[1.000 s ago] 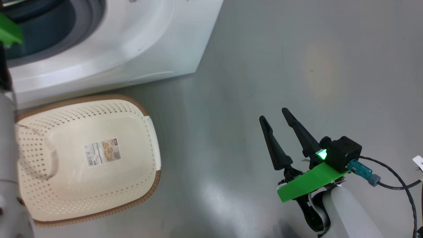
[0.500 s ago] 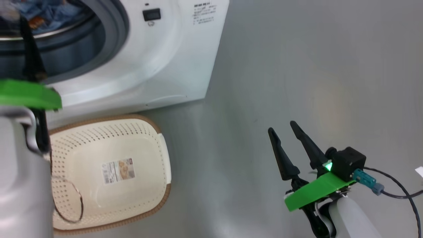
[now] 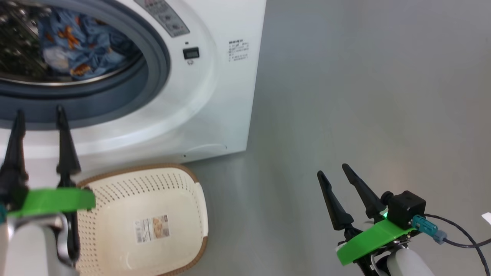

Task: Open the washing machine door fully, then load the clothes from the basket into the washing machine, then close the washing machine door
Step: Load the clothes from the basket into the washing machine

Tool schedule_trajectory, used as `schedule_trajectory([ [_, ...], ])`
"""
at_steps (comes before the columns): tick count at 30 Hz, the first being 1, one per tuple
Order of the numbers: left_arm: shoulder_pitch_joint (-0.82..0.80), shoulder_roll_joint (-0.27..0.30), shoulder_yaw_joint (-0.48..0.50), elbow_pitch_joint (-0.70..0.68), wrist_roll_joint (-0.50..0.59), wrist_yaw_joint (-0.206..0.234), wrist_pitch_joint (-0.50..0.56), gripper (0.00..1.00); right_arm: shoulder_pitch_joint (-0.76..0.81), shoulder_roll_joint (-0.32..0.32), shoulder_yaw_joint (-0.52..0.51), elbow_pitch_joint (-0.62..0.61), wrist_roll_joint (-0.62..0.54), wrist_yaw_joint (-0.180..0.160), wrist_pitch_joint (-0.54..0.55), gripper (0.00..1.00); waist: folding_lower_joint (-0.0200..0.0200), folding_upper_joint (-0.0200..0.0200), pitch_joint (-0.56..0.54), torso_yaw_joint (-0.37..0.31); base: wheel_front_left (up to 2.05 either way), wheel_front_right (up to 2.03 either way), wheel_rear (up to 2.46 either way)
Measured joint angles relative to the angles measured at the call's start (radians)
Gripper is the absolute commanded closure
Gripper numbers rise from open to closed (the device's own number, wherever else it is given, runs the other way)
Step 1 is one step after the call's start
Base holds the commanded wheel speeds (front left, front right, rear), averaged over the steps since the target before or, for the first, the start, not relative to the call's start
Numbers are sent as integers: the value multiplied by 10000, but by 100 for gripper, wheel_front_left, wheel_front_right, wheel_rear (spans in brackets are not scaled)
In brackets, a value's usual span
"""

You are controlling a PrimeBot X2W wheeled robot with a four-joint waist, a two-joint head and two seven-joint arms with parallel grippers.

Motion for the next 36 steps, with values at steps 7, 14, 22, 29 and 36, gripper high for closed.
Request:
schedule_trajectory([
  [7, 1916, -301, 213, -1298, 6, 96, 0, 0, 353, -123, 13, -35, -15, 0, 0, 0, 1, 0, -846, 0, 0, 0, 0],
  [14, 3534, -424, 36, -2059, 113, 314, 0, 0, 747, -188, -6, -40, -42, 0, 0, 0, 0, 0, -1605, -28, 0, 0, 0],
  [22, 5320, -458, -466, -2268, 92, 640, 2, 0, 1325, -280, -188, -125, -104, 0, 8, 0, 0, -1, -2420, 11, 0, 0, 0],
  [29, 6117, -449, -892, -2318, -92, 1005, 2, 0, 1866, -295, -376, -393, -362, 0, 92, 0, 1, 0, -2934, 296, 0, 0, 0],
  [36, 6620, -441, -1358, -2383, -171, 1346, 2, 0, 2056, -297, -416, -548, -362, 0, 173, 0, 1, 0, -3263, 627, 0, 0, 0],
])
